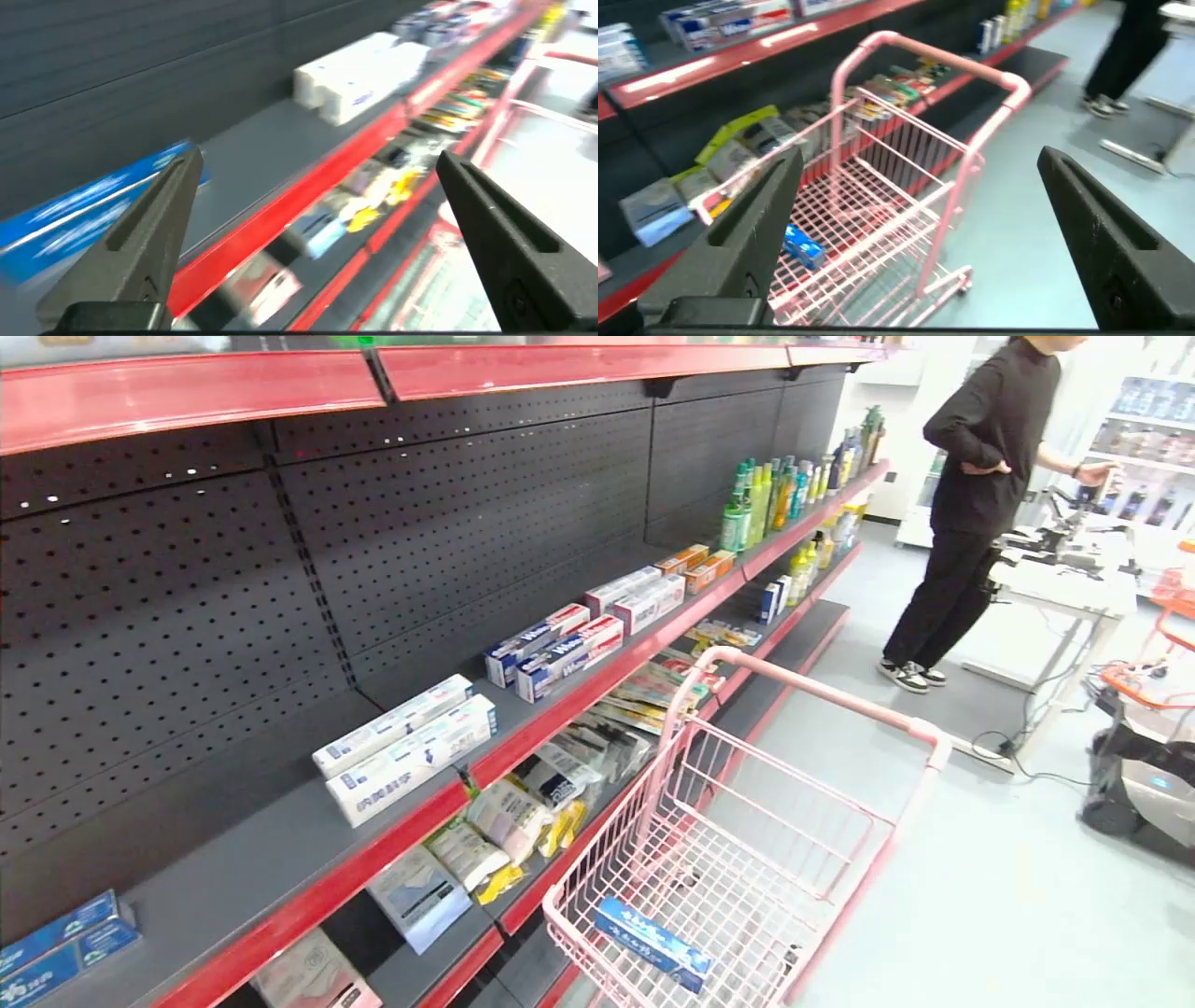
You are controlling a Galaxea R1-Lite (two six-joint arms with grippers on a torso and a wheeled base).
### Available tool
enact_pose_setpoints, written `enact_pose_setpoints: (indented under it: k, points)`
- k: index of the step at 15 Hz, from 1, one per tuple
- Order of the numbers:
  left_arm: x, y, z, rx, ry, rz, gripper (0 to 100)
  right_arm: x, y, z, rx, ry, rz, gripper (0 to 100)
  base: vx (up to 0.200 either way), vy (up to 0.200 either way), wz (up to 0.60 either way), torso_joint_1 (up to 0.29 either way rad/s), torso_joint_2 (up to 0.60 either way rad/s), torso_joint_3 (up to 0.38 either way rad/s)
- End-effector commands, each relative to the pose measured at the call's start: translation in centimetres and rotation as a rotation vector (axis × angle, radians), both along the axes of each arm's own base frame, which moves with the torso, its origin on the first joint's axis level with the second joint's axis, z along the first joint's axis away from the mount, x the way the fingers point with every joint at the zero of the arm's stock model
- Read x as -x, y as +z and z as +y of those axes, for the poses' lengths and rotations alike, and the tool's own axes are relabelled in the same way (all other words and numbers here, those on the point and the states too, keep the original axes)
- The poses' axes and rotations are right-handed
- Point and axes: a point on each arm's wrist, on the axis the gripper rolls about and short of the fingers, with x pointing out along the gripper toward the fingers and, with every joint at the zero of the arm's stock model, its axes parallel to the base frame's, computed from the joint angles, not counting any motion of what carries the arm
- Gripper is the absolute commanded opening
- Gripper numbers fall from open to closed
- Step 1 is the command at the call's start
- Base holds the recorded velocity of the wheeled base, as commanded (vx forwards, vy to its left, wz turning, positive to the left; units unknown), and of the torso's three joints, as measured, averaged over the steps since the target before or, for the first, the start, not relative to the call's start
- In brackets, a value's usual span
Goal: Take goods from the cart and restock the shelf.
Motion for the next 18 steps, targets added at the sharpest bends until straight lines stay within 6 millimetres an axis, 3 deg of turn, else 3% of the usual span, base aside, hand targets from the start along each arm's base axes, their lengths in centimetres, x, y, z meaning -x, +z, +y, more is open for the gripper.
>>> enact_pose_setpoints:
  k: [1,8,9,10,11,13,14,16,17,18]
  points:
    - [0.0,0.0,0.0,0.0,0.0,0.001,100,0.0,0.0,0.0,0.0,0.0,0.0,100,0.0,0.0,0.0,0.0,0.0,0.0]
    - [0.0,0.0,0.0,0.001,0.0,0.001,100,-0.5,0.2,0.0,0.009,-0.058,0.066,100,0.0,0.0,0.0,0.0,0.0,0.0]
    - [0.0,0.0,0.0,0.001,0.002,0.001,100,-0.1,3.8,0.1,0.016,-0.028,-0.038,100,0.0,0.0,0.0,0.0,0.0,0.0]
    - [0.0,0.0,0.0,0.001,0.0,0.001,100,-1.6,10.3,0.0,-0.058,0.004,-0.032,100,0.0,0.0,0.0,0.0,0.0,0.0]
    - [0.0,0.0,0.0,0.003,0.0,0.001,100,-3.0,13.9,0.0,-0.095,0.017,-0.031,100,0.0,0.0,0.0,0.0,0.0,0.0]
    - [0.0,0.0,0.0,0.003,0.0,0.001,100,-7.8,15.8,-0.1,-0.009,-0.014,0.119,100,0.0,0.0,0.0,0.0,0.0,0.0]
    - [0.0,0.0,0.0,0.001,-0.001,0.001,100,-11.6,15.9,-0.4,-0.026,-0.025,0.233,100,0.0,0.0,0.0,0.0,0.0,0.0]
    - [0.0,0.0,0.0,0.001,-0.001,0.001,100,-19.4,13.9,-1.7,-0.092,0.001,0.439,100,0.0,0.0,0.0,0.0,0.0,0.0]
    - [0.0,0.0,0.0,0.001,-0.001,0.001,100,-23.5,11.3,-2.4,-0.046,0.082,0.563,100,0.0,0.0,0.0,0.0,0.0,0.0]
    - [0.0,0.0,0.0,0.001,-0.001,0.001,100,-25.1,9.6,-2.5,0.018,0.188,0.621,100,0.0,0.0,0.0,0.0,0.0,0.0]
